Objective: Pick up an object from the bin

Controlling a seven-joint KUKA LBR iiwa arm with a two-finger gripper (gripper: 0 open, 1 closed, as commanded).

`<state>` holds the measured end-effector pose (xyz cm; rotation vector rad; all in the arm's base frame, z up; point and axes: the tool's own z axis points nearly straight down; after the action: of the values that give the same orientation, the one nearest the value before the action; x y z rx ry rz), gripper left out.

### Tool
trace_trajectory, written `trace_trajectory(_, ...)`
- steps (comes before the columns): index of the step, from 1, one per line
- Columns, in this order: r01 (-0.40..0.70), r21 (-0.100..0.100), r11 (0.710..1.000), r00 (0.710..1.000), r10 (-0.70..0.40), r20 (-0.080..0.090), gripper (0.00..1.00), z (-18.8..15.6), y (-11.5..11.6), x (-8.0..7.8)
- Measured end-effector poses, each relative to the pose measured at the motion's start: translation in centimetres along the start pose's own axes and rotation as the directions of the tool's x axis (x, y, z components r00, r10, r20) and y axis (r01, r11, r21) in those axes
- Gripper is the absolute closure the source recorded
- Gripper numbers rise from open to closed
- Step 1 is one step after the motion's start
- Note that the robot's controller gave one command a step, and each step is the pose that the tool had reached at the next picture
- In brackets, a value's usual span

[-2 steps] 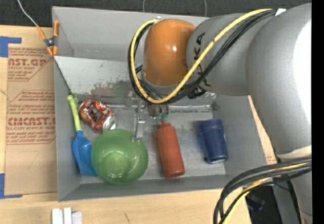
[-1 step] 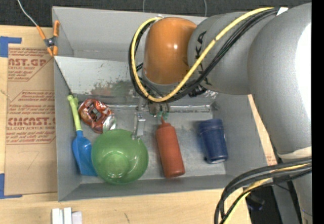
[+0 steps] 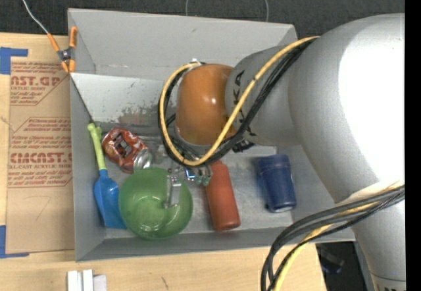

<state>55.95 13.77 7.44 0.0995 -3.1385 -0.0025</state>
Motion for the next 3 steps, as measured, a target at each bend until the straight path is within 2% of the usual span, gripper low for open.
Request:
trace_trajectory(1,0.186,-0.004,0.983,0.983,-0.186,0.008,1.0,0.1,2.3,-0.5)
trace_trajectory(2,0.185,-0.004,0.983,0.983,-0.185,0.008,1.0,0.1,2.3,-0.5)
trace_trajectory(3,0.203,-0.002,0.979,0.979,-0.203,0.005,1.0,-6.9,2.5,0.1)
